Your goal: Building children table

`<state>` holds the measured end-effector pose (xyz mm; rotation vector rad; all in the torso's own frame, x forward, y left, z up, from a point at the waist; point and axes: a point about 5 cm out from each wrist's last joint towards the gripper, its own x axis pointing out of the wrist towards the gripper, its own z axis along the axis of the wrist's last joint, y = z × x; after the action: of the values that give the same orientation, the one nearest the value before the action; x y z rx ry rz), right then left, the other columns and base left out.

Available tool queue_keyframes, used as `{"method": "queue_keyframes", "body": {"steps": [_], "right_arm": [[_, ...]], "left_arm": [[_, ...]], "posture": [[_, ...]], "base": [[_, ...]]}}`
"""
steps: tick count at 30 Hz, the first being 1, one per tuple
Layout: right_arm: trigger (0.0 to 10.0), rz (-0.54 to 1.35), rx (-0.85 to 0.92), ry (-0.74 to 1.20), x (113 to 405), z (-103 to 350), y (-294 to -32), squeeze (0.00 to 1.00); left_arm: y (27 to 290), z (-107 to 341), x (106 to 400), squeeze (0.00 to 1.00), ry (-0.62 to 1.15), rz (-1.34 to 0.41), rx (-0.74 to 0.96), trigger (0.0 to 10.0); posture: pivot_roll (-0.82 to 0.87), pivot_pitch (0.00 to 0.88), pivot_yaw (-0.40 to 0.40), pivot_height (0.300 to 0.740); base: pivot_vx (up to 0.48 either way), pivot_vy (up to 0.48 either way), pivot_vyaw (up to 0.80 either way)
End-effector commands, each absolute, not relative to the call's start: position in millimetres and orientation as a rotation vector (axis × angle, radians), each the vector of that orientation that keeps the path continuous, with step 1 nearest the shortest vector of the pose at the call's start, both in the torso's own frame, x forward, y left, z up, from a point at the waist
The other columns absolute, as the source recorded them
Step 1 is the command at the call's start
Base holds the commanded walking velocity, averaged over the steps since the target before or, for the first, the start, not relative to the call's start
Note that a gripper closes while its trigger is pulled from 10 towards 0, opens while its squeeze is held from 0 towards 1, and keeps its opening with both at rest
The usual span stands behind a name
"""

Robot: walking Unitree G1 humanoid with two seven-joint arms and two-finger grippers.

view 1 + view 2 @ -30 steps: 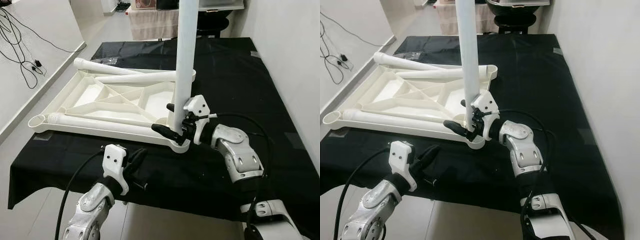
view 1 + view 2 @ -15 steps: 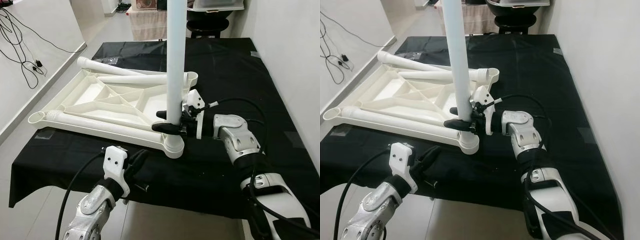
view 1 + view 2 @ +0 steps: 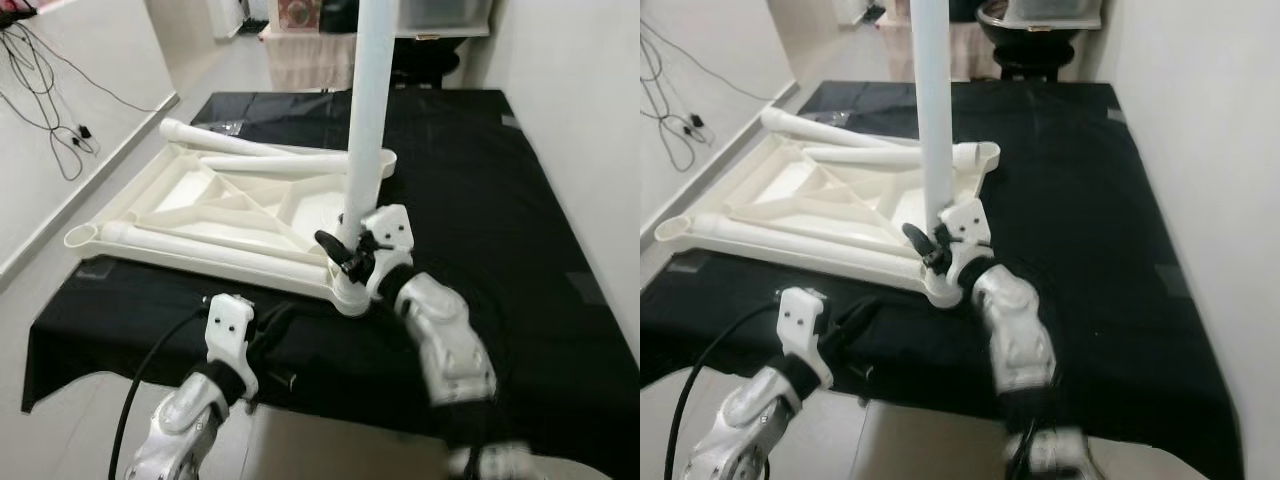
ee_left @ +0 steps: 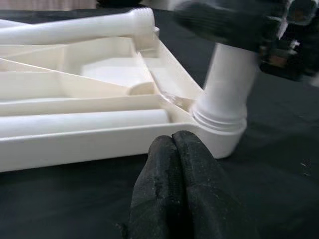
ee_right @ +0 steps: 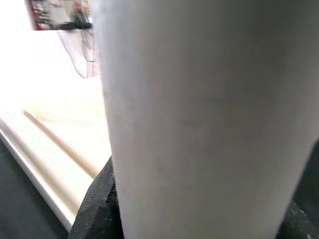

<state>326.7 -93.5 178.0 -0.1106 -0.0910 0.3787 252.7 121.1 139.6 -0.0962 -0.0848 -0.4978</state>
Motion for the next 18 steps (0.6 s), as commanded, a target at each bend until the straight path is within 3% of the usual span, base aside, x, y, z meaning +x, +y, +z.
{"method": "queue_keyframes", "body": {"steps": [1, 8, 9, 14, 15, 17, 18], "right_arm": [[0.0, 0.308, -0.132, 0.109, 324.5, 137.9, -106.8, 0.0], [0.0, 0.316, -0.154, 0.088, 334.4, 141.1, -107.6, 0.0], [10.0, 0.384, -0.133, 0.058, 336.3, 145.0, -103.2, 1.0], [10.0, 0.571, -0.075, -0.031, 337.6, 166.0, -92.4, 1.0], [10.0, 0.663, -0.075, -0.055, 340.0, 176.3, -91.5, 0.76], [10.0, 0.726, -0.077, -0.069, 341.5, 183.2, -91.3, 0.76], [10.0, 0.819, -0.095, -0.081, 342.9, 189.3, -91.2, 0.0]], "left_arm": [[125.1, 134.4, 253.4, 0.0, -0.056, -0.494, -0.081, 10.0], [125.7, 133.2, 254.7, 0.0, -0.056, -0.486, -0.077, 10.0], [125.6, 132.6, 254.9, 0.0, -0.056, -0.482, -0.078, 10.0], [124.2, 131.3, 255.1, 0.0, -0.055, -0.481, -0.081, 10.0], [123.3, 131.2, 255.0, 0.0, -0.055, -0.483, -0.083, 10.0], [122.7, 131.1, 254.9, 0.0, -0.055, -0.483, -0.084, 10.0], [122.1, 131.0, 254.6, 0.0, -0.056, -0.483, -0.084, 10.0]], "posture": [[0.0, 0.157, 0.072, 0.74], [0.01, 0.137, 0.063, 0.74], [0.01, 0.126, 0.062, 0.74], [0.01, 0.118, 0.057, 0.74], [0.01, 0.116, 0.055, 0.74], [0.01, 0.116, 0.055, 0.74], [0.02, 0.116, 0.052, 0.74]], "base": [[0.0, 0.0, 0.0], [0.0, 0.0, 0.0], [0.0, 0.0, 0.0], [0.0, 0.0, 0.0], [0.0, 0.0, 0.0], [0.0, 0.0, 0.0], [0.0, 0.0, 0.0]]}}
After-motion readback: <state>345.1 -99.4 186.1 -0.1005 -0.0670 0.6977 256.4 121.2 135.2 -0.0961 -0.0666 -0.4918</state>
